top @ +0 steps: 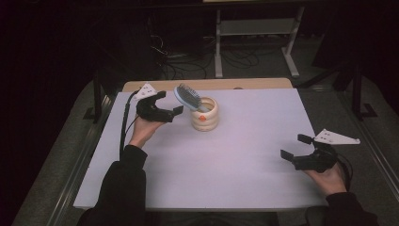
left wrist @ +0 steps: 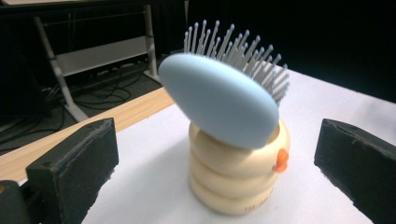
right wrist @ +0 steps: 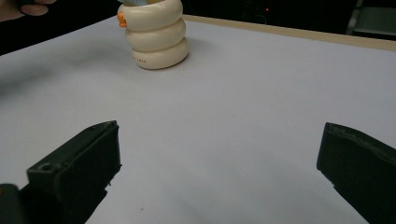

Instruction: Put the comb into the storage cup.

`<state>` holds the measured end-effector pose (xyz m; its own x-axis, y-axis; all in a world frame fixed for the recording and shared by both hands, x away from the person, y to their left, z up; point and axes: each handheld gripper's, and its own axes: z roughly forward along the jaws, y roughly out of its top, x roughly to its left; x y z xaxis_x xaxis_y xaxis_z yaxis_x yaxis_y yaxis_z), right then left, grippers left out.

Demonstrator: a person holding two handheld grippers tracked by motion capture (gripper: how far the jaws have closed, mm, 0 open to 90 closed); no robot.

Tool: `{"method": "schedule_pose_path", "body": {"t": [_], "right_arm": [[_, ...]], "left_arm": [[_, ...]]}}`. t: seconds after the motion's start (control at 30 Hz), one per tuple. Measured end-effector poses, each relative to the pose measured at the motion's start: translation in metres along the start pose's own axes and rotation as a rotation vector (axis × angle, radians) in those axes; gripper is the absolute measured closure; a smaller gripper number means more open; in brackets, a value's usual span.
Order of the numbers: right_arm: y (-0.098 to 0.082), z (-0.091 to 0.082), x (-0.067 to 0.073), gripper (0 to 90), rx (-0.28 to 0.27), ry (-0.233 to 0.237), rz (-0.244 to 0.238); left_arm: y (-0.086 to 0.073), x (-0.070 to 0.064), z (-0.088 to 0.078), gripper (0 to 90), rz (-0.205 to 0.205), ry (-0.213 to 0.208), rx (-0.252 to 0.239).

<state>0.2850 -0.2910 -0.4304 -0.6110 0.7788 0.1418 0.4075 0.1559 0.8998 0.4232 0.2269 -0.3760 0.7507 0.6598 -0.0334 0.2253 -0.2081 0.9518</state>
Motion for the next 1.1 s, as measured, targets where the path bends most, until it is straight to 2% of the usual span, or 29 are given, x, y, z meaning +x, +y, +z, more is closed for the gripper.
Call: {"method": "schedule_pose_path", "body": {"t": [0.17,0.53,0.77,0.87,1.1], "right_arm": [[-0.001,0.001,0.0,0.0,0.011,0.011,0.001],[-0.001,0.003,0.001,0.0,0.02,0.01,-0.006],[-0.001,0.002,0.001,0.0,0.015,0.01,-0.003],[-0.001,0.002,0.001,0.0,0.017,0.012,-0.003],[-0.001,0.003,0.001,0.0,0.021,0.014,-0.003]], "left_arm": [[-0.005,0.002,-0.015,0.0,-0.009,0.003,-0.005],[-0.011,-0.001,-0.036,0.0,0.012,0.013,-0.007],[-0.022,-0.004,-0.049,0.0,-0.004,0.016,-0.003],[-0.026,-0.006,-0.054,0.0,0.001,0.018,0.005],[-0.038,-0.01,-0.069,0.0,-0.007,0.022,-0.009]]}}
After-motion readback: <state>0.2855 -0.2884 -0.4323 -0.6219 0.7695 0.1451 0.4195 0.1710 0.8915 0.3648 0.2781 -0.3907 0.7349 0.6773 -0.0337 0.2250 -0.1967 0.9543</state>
